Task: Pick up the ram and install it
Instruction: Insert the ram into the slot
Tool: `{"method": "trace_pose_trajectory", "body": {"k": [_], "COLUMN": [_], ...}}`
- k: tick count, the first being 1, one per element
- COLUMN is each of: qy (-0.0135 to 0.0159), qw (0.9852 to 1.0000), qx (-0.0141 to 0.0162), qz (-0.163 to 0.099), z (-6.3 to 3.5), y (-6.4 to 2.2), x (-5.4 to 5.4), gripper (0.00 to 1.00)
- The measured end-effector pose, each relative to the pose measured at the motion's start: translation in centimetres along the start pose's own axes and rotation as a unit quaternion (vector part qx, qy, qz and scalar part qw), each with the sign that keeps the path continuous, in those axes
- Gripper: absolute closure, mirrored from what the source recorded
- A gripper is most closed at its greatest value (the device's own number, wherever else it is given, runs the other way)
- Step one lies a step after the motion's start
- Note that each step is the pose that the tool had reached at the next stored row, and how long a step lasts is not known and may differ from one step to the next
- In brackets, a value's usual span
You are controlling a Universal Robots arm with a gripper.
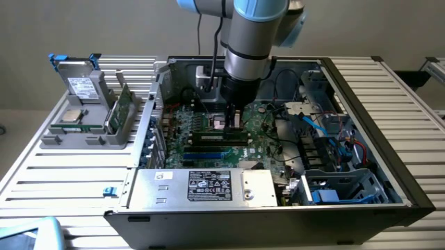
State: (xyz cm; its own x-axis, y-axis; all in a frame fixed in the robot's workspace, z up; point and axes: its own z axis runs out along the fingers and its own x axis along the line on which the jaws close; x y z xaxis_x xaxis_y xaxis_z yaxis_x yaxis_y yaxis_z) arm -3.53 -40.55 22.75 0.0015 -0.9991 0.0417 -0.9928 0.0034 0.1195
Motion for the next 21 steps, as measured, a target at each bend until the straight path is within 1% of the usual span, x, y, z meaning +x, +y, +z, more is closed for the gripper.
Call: {"method": "trace_pose_trajectory", "body": {"k": [4, 11, 15, 18, 21], "qy": [0.0000, 0.0001, 0.0000, 0.0001, 0.0000], "qw": [1.0000, 1.0000, 1.0000, 1.0000, 1.0000], "qx": [0.0001, 0.0003, 0.0016, 0.0033, 0.0036], "qz": [-0.001, -0.001, 0.000, 0.000, 0.000], "z": [-0.09, -0.06, 0.05, 0.09, 0.11], "y": [0.01, 0.00, -0.01, 0.04, 0.08], "x": [0.18, 0.18, 0.04, -0.03, -0.02], "gripper": [0.85, 0.85, 0.85, 0.85, 0.85]}}
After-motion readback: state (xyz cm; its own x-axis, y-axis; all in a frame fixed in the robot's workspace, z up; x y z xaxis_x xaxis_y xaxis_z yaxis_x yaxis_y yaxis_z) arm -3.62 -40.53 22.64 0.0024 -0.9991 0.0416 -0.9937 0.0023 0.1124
